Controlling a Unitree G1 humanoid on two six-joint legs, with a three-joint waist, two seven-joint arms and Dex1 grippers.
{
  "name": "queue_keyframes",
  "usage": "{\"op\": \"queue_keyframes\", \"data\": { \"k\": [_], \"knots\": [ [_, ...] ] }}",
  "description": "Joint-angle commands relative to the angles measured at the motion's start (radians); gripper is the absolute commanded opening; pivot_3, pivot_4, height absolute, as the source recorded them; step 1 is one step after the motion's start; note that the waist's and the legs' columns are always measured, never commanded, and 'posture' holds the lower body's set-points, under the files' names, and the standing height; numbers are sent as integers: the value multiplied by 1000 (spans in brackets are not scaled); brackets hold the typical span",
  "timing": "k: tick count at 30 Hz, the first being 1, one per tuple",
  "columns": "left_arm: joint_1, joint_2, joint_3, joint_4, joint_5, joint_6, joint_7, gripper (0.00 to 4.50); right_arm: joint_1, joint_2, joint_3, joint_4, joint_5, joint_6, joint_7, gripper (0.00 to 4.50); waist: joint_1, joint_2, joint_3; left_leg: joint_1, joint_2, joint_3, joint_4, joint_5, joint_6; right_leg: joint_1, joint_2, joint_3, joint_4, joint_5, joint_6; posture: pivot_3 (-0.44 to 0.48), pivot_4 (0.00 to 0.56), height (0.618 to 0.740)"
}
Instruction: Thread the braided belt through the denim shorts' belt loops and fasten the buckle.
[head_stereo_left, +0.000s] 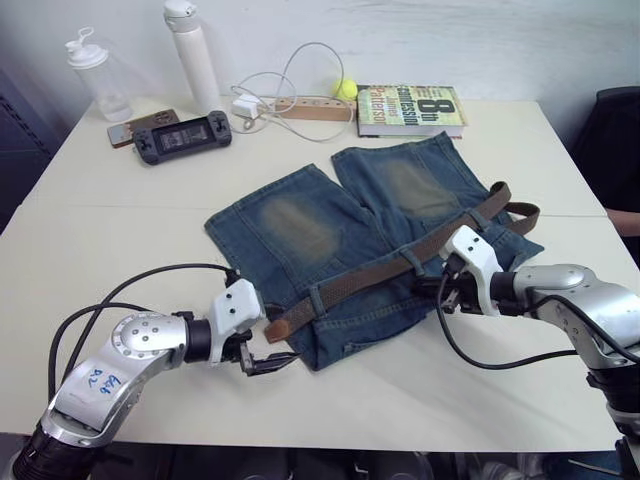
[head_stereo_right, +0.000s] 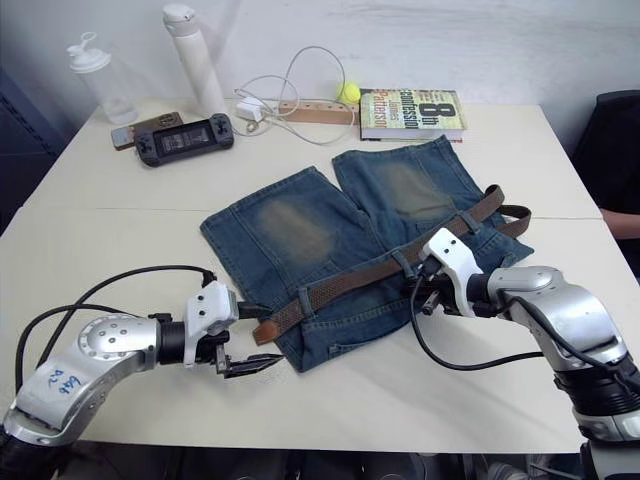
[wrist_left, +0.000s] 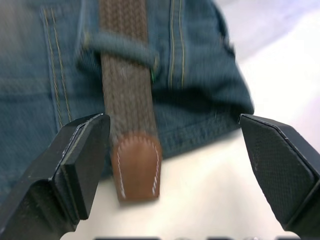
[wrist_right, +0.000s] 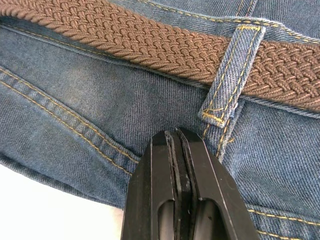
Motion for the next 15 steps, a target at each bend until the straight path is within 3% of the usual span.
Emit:
{"op": "queue_keyframes", "data": {
  "k": [1, 9, 12, 15],
  "knots": [
    [2, -8, -36, -23, 55, -31, 32, 4500, 15, 9, 7, 12, -36, 25, -28, 60, -1, -2, -1, 0, 0, 0, 0, 0, 0, 0, 0, 0, 0, 0, 0, 0, 150, 735],
    [36, 67, -127, 91, 283, -242, 19, 4500, 16, 19, -6, 1, -37, 33, -43, 60, -2, -2, -2, 0, 0, 0, 0, 0, 0, 0, 0, 0, 0, 0, 0, 0, 150, 735],
    [47, 75, -135, 128, 292, -262, -4, 3656, 8, 23, -5, 4, -42, 35, -44, 0, -3, -2, -3, 1, 0, 0, 0, 0, 0, 0, 0, 0, 0, 0, 0, 0, 150, 735],
    [40, 64, -136, 163, 290, -248, -12, 2303, -1, 24, -5, 7, -46, 34, -44, 0, -3, -1, -5, 2, 0, 0, -1, 0, 0, 0, -1, 0, 0, 0, 0, 0, 150, 735]
  ]
}}
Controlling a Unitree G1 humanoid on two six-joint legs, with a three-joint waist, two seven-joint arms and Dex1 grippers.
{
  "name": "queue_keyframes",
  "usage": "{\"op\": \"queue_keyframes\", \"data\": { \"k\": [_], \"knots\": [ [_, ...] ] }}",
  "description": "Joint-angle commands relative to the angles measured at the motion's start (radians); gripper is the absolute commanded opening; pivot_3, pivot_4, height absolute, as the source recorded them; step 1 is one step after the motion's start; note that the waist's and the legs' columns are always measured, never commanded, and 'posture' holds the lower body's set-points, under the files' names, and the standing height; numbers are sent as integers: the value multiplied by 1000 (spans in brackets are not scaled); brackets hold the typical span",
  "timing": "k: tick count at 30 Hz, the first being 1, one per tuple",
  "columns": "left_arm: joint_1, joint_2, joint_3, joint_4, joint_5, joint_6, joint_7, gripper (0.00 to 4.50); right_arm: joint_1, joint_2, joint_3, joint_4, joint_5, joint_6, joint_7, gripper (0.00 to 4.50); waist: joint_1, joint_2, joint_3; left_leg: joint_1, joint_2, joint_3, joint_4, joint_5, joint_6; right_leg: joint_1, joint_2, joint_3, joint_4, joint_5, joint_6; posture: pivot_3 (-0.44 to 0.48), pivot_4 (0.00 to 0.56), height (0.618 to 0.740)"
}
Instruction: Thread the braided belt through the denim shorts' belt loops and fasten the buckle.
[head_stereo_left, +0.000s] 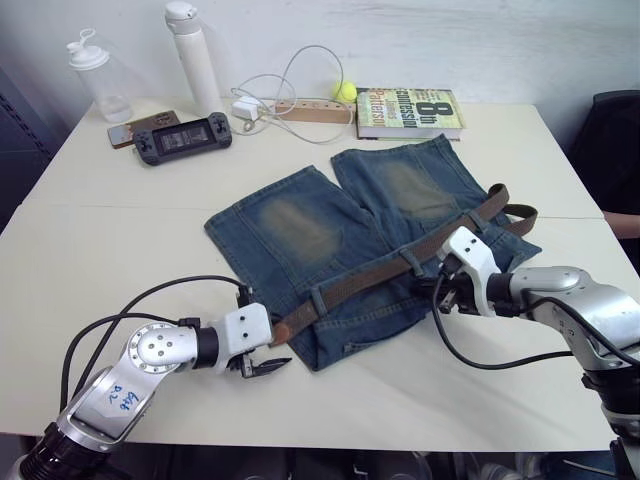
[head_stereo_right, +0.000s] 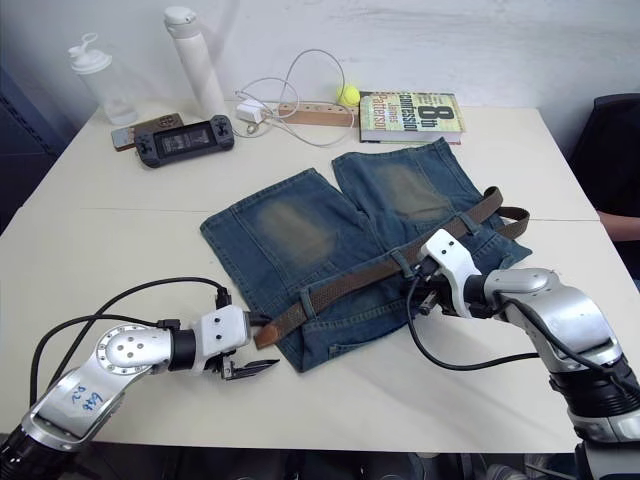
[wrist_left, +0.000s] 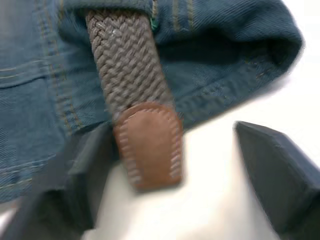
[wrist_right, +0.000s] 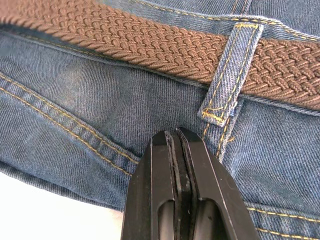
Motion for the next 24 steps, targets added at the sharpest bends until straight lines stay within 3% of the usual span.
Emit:
{"op": "queue_keyframes", "data": {
  "k": [1, 3, 6, 12, 19, 21, 24],
  "knots": [
    [9, 1, -17, 65, 29, 25, -18, 1861, -5, 2, -1, 20, -35, 12, -21, 0, -1, 1, -1, 1, 0, 0, 0, 0, 0, 0, 0, 0, 0, 0, 0, 0, 150, 735],
    [0, -6, -9, 74, 16, 38, -23, 1148, -7, 3, -3, 20, -37, 12, -21, 0, 0, 3, -2, 2, 0, 0, -1, 0, 0, 2, 0, 0, 0, 0, 0, 0, 150, 735],
    [-14, -11, 28, 92, -6, 50, -32, 604, -7, 5, -4, 20, -40, 12, -22, 0, 1, 3, -3, 17, 0, 1, -9, -2, 2, 16, -1, 0, -7, 0, 0, 0, 150, 735],
    [-25, -19, 188, 79, -210, 172, -96, 525, -2, 18, 11, 17, -50, 11, -22, 0, -6, 3, -3, 16, 0, 0, -11, -1, 1, 14, -1, 0, -7, 0, -1, 0, 150, 735],
    [-25, -14, 236, 85, -259, 225, -103, 467, -21, 31, 32, 36, -68, 2, -10, 0, -21, 3, -3, 15, 0, 0, -11, 0, 0, 14, -1, 0, -8, 0, -1, 0, 150, 735],
    [-25, -21, 247, 88, -261, 226, -93, 1468, -23, 32, 35, 38, -72, 1, -7, 0, -22, 3, -3, 15, 0, 0, -11, 0, 0, 14, -1, 0, -7, 0, -1, 0, 150, 735],
    [-20, -15, 255, 93, -248, 215, -88, 2605, -23, 32, 35, 39, -74, 0, -4, 0, -21, 3, -3, 15, 0, 0, -11, 0, 0, 14, -1, 0, -7, 0, -1, 0, 150, 735]
  ]
}}
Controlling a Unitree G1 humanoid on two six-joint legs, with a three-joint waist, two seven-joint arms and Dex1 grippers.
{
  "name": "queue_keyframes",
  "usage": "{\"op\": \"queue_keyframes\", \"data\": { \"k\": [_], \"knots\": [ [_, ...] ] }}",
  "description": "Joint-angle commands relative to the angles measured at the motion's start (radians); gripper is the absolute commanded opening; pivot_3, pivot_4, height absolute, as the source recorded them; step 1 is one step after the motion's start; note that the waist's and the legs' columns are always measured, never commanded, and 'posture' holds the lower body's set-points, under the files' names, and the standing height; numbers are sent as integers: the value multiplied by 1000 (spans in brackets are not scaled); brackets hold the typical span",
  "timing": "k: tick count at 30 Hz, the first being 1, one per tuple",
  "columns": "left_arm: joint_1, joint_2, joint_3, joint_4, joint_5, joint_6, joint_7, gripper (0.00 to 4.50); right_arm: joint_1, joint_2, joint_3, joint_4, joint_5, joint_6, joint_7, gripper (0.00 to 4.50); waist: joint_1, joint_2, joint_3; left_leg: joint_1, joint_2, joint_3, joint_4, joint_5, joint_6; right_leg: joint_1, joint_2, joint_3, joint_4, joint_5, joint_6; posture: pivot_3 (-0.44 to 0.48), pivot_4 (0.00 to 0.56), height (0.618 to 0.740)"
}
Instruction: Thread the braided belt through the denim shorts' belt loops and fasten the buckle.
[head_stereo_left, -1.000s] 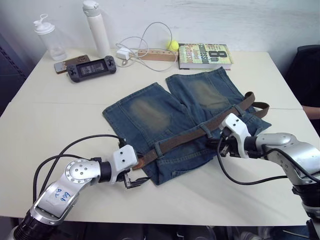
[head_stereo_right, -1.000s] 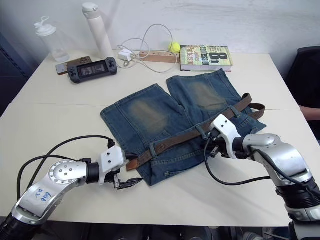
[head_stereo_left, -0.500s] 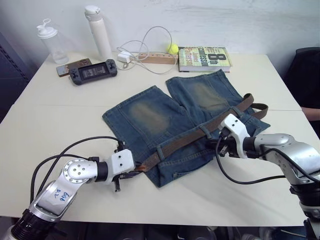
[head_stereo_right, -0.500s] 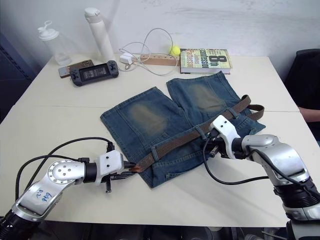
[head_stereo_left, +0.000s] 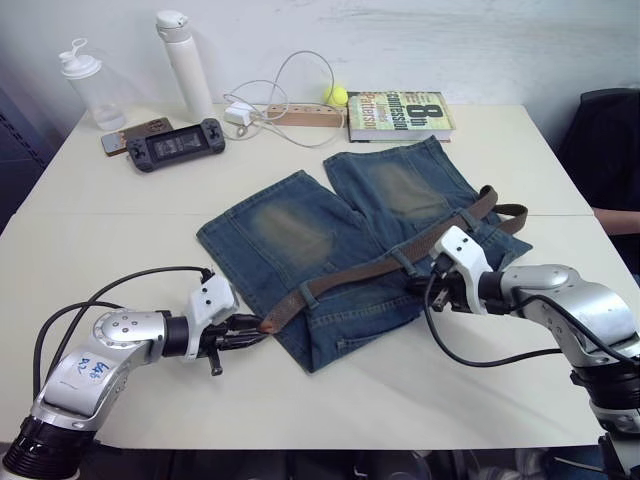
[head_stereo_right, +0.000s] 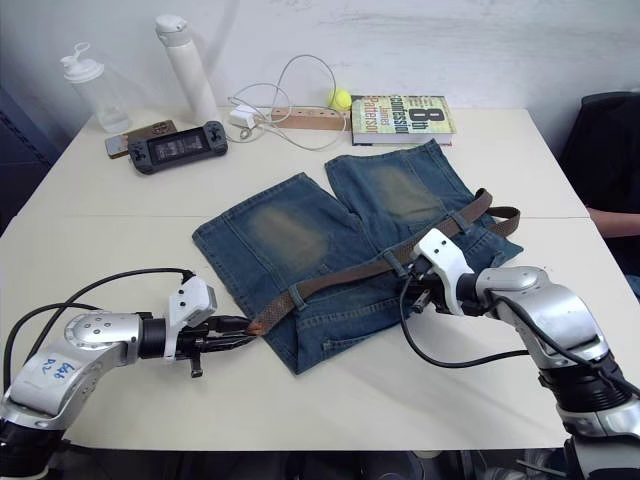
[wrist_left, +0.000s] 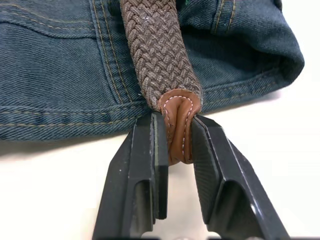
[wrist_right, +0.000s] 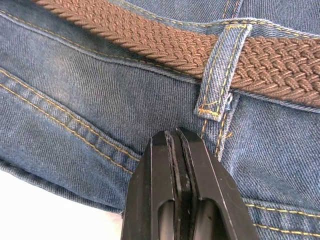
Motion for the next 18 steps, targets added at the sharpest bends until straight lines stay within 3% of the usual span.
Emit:
{"op": "queue_keyframes", "data": {
  "k": [1, 4, 5, 10, 18],
  "knots": [
    [11, 14, 45, -5, 2, -18, 4, 2981, 3, -3, 12, 19, -34, 3, -8, 0, 0, 0, 0, 0, 0, 0, 0, 0, 0, 0, 0, 0, 0, 0, 0, 0, 150, 735],
    [40, 21, 78, -10, -20, -19, -15, 4255, 2, -1, 18, 19, -36, 4, -3, 0, -1, 0, 0, 0, 0, 0, 0, 0, 0, 0, 0, 0, 0, 0, 0, 0, 150, 735],
    [49, 23, 87, -14, -31, -17, -22, 4449, 0, -1, 21, 19, -38, 3, -1, 0, 0, 0, 0, 0, 0, 0, 0, 0, 0, 0, 0, 0, -1, 0, 0, 0, 150, 735],
    [90, -9, 127, -67, -54, -135, -64, 4449, -7, 6, 27, 22, -45, 5, 6, 0, -1, 0, 0, 0, 0, 0, -1, 0, 0, 0, 0, 0, -1, 0, 0, 0, 150, 735],
    [208, -1, 17, -7, 276, -561, -17, 4449, -11, 10, 24, 25, -53, 6, 10, 0, -1, 0, 0, 1, 0, 0, -2, 0, 0, 0, 0, 0, -3, 0, -1, 0, 150, 735]
  ]
}}
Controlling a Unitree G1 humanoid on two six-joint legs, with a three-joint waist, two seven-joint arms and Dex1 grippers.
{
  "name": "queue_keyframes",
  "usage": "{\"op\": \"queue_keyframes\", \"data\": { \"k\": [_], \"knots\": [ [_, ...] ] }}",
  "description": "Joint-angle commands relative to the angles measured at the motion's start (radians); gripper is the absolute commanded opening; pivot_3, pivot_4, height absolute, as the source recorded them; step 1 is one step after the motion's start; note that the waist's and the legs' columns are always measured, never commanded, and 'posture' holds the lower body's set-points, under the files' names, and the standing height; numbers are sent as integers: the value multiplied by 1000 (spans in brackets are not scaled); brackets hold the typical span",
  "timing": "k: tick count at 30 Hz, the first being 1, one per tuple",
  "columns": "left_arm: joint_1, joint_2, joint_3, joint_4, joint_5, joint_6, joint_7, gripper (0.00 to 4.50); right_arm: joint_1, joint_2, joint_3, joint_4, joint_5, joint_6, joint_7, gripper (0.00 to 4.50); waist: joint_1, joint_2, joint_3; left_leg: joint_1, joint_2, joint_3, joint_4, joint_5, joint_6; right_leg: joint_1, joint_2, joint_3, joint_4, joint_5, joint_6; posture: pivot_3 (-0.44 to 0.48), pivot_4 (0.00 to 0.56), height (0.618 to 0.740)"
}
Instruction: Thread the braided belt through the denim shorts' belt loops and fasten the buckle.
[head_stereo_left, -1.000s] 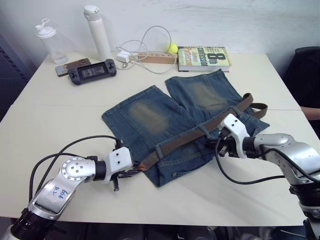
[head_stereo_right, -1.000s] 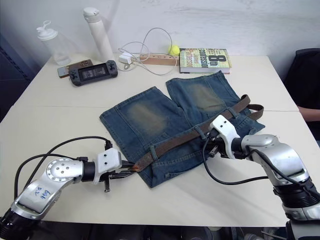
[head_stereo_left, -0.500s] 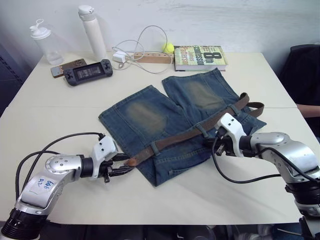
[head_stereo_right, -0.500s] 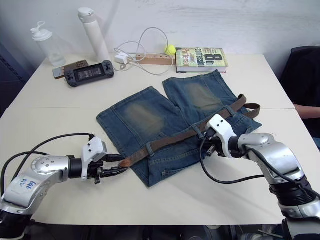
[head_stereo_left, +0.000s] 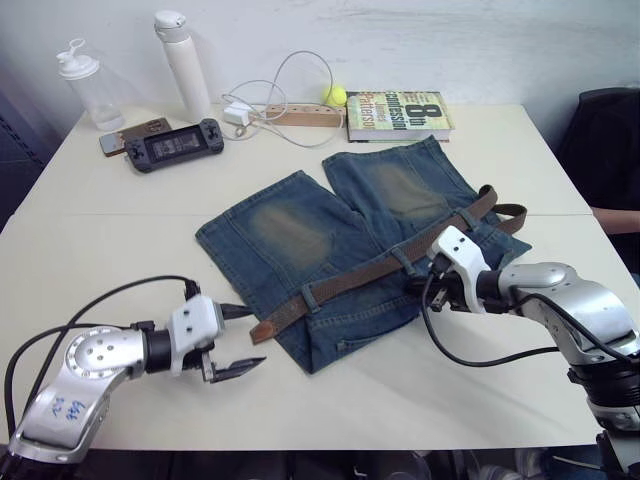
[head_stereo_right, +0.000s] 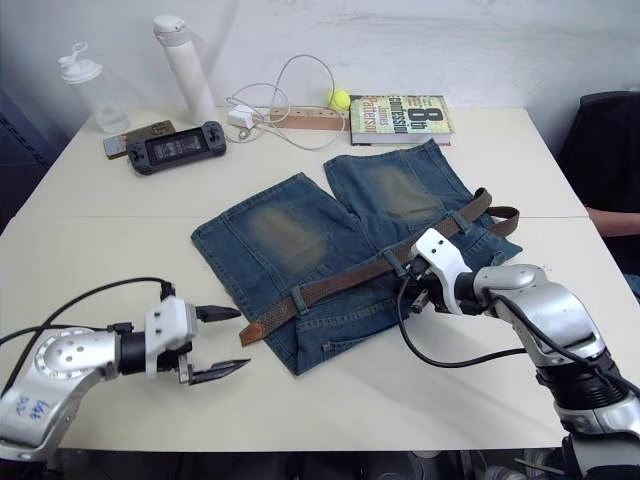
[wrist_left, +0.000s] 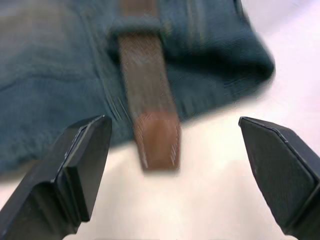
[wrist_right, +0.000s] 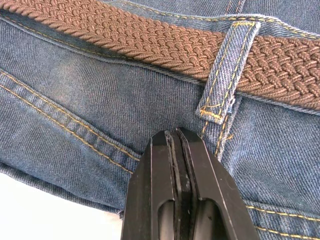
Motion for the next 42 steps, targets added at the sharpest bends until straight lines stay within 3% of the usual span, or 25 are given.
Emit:
{"op": "queue_keyframes", "data": {
  "k": [1, 7, 11, 17, 19, 23, 27, 37, 42],
  "knots": [
    [-2, -13, -54, 42, 154, -159, 64, 4449, 2, 6, 9, 21, -24, 6, -10, 0, 1, 0, 0, 0, 0, 0, 0, 0, 0, 0, 0, 0, 0, 0, 0, 0, 150, 735],
    [-82, -76, -124, 114, 331, -255, 201, 4449, 6, 9, 0, 7, -20, 20, -18, 0, 1, 0, 0, 0, 0, 0, 0, -2, 3, 0, -1, 0, 0, 0, 0, 0, 150, 735],
    [-92, -87, -135, 132, 375, -288, 226, 3278, 9, 9, -5, -2, -19, 27, -21, 0, -1, 0, 0, 0, 0, 0, 0, -2, 3, 0, 0, 0, 0, 0, 0, 0, 150, 735],
    [-44, -55, -153, 179, 430, -363, 227, 600, 11, 4, -10, -1, -20, 27, -21, 0, 1, 0, 0, 0, 0, 0, 0, -2, 3, 0, 0, -1, 0, 0, 0, 0, 150, 735],
    [-47, -61, -141, 190, 429, -365, 247, 37, 12, 3, -11, -1, -20, 26, -19, 0, 1, 1, -1, 1, 0, 0, 0, -2, 3, 1, -1, 0, 0, 0, 0, 0, 150, 735],
    [-58, -65, -117, 201, 416, -364, 273, 37, 13, 1, -13, 1, -19, 25, -17, 0, 1, 2, -1, 1, 0, 0, -1, -2, 3, 1, -1, -1, 0, 0, 0, 0, 150, 735],
    [-15, -65, 5, 190, 337, -428, 310, 37, 3, 4, 2, 6, -19, 28, -9, 0, -3, 1, -1, 0, 0, 0, -1, -2, 3, 0, -1, -1, 0, 0, 0, 0, 150, 735],
    [244, 11, 202, 179, 213, -534, 215, 37, -29, 10, 55, 61, -45, 1, 23, 0, -17, 2, 0, 0, 1, 0, -5, -2, 2, -1, 0, -1, -4, 0, -1, 0, 150, 735],
    [284, 13, 201, 171, 171, -500, 172, 37, -62, 34, 84, 89, -57, -11, 32, 0, -20, 3, 0, 0, 1, 0, -6, -2, 3, -1, -1, -2, -4, 0, -1, 0, 150, 735]
  ]
}}
